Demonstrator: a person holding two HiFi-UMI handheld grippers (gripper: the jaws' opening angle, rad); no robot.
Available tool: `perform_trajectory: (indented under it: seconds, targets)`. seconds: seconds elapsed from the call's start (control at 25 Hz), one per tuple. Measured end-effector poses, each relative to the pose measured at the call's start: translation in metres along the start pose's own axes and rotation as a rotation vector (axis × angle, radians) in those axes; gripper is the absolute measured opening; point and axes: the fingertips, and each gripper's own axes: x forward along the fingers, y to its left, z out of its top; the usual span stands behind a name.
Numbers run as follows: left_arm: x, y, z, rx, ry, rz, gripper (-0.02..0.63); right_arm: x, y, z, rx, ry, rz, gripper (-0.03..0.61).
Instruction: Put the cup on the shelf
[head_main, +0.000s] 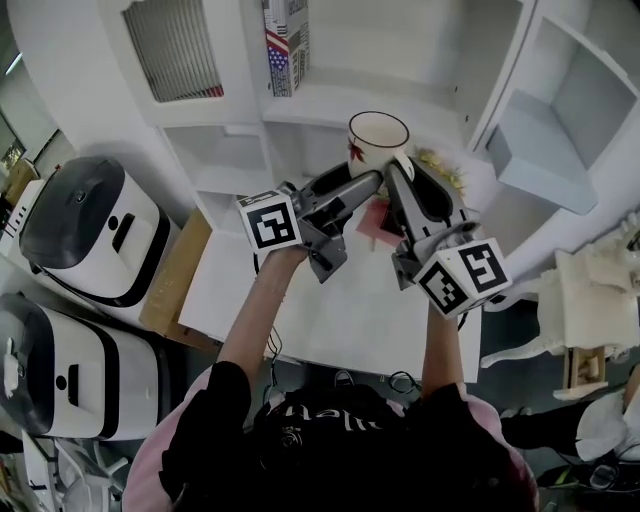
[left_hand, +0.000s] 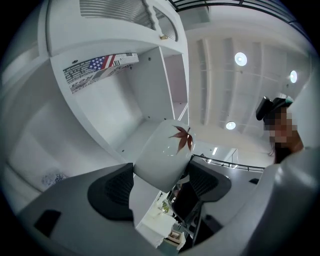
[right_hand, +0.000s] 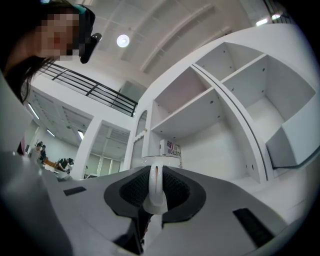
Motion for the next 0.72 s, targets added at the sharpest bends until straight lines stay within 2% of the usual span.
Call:
perform_trajectory:
  seconds: [0.56,0.72]
  targets:
    - [0.055,0.034,0.026,0.013,-0.006,0.012,0.345,0.033,-0.060,0.014,-0.015,-0.042,-0.058,0.089]
    - [0.063,0.044,0.035,0.066,-0.025,0.043,0.344,0.041,-0.074,0.005,-0.056,-0.015,-0.104,0.089]
